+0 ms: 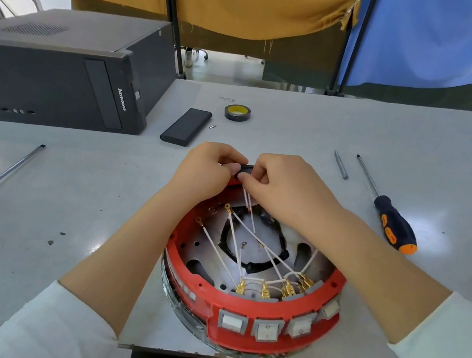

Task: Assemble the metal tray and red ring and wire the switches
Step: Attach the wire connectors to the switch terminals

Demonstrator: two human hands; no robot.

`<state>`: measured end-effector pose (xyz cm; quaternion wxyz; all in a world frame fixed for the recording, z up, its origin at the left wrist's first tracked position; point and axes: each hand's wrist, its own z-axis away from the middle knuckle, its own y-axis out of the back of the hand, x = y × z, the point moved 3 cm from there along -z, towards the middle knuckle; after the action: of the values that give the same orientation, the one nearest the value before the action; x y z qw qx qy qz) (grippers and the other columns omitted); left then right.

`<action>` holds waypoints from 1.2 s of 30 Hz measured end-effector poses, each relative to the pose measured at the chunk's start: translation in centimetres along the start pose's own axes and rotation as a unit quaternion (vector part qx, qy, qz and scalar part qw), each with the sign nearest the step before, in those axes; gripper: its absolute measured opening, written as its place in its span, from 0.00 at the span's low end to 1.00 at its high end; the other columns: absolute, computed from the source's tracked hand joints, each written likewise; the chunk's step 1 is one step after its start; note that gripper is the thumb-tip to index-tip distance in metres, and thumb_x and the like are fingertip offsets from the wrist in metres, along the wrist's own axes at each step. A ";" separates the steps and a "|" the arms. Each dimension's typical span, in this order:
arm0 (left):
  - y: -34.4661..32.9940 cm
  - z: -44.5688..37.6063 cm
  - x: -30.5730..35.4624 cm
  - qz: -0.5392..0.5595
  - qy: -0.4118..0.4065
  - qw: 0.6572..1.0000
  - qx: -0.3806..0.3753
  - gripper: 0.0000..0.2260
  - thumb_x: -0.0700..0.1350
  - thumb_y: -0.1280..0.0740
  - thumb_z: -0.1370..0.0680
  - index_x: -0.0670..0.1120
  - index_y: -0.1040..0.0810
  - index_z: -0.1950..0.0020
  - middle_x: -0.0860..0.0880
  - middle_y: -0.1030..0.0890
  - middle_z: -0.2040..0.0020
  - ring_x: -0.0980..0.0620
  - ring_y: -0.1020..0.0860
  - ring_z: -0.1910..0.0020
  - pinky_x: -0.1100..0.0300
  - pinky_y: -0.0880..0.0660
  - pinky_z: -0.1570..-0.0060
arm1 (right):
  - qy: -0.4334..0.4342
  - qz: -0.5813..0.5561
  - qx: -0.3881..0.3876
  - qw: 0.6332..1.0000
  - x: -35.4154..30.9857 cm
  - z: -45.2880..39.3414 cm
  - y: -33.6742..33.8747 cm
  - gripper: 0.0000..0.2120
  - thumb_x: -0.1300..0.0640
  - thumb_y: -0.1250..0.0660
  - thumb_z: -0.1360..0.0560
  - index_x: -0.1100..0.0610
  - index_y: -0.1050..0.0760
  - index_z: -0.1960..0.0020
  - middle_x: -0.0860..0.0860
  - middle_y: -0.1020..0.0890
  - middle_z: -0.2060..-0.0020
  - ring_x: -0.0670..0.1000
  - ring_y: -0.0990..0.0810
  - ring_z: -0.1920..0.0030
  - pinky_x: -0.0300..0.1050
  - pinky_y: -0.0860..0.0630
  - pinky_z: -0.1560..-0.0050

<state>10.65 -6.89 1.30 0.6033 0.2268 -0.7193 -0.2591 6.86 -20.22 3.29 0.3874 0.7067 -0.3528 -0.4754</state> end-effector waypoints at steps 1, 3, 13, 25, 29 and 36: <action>0.1 -0.2 0.0 -0.006 0.002 1.000 0.003 0.09 0.39 0.36 0.21 0.48 0.17 0.46 0.51 0.18 0.51 0.55 0.22 0.52 0.75 0.32 0.61 | -0.007 0.012 0.009 1.000 0.3 0.4 0.8 0.10 0.46 0.38 0.24 0.52 0.25 0.56 0.48 0.20 0.63 0.51 0.22 0.61 0.46 0.26 0.61; 0.4 -0.3 0.0 -0.018 0.016 1.000 0.009 0.09 0.39 0.36 0.21 0.48 0.18 0.46 0.51 0.19 0.51 0.55 0.24 0.52 0.71 0.32 0.61 | -0.019 0.058 0.053 0.997 1.4 1.3 2.4 0.08 0.47 0.39 0.24 0.50 0.26 0.53 0.47 0.21 0.61 0.51 0.22 0.59 0.45 0.29 0.63; 3.0 -0.4 -0.5 -0.151 0.124 0.978 -0.069 0.09 0.41 0.42 0.18 0.41 0.25 0.53 0.43 0.26 0.55 0.46 0.29 0.56 0.58 0.33 0.57 | -0.224 0.010 -0.186 0.957 7.0 3.9 2.1 0.19 0.52 0.45 0.21 0.58 0.29 0.67 0.56 0.21 0.72 0.52 0.23 0.78 0.36 0.31 0.79; 9.2 -0.7 5.5 0.298 0.178 0.925 0.154 0.27 0.68 0.37 0.34 0.57 0.30 0.39 0.46 0.28 0.34 0.43 0.26 0.39 0.47 0.26 0.43 | -0.091 0.056 0.162 0.981 3.7 -0.1 10.9 0.10 0.53 0.46 0.20 0.56 0.31 0.44 0.55 0.23 0.59 0.59 0.24 0.60 0.49 0.28 0.62; 8.3 0.0 4.1 0.404 0.158 0.888 0.153 0.27 0.69 0.34 0.33 0.57 0.32 0.41 0.50 0.28 0.37 0.45 0.25 0.39 0.47 0.25 0.43 | -0.061 -0.079 0.229 0.968 4.2 1.4 9.0 0.16 0.59 0.40 0.22 0.54 0.38 0.36 0.53 0.24 0.49 0.52 0.25 0.58 0.44 0.30 0.63; 4.8 1.8 0.4 0.432 0.122 0.877 0.172 0.25 0.41 0.40 0.30 0.45 0.31 0.32 0.49 0.28 0.51 0.55 0.31 0.64 0.60 0.35 0.67 | -0.071 -0.301 0.175 0.935 7.2 5.4 2.0 0.37 0.72 0.36 0.27 0.51 0.47 0.25 0.55 0.33 0.34 0.36 0.25 0.47 0.30 0.26 0.53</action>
<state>8.76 -3.29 4.49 0.6898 0.0229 -0.6996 0.1849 3.70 -28.50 0.81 0.0706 0.8005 -0.2283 -0.5496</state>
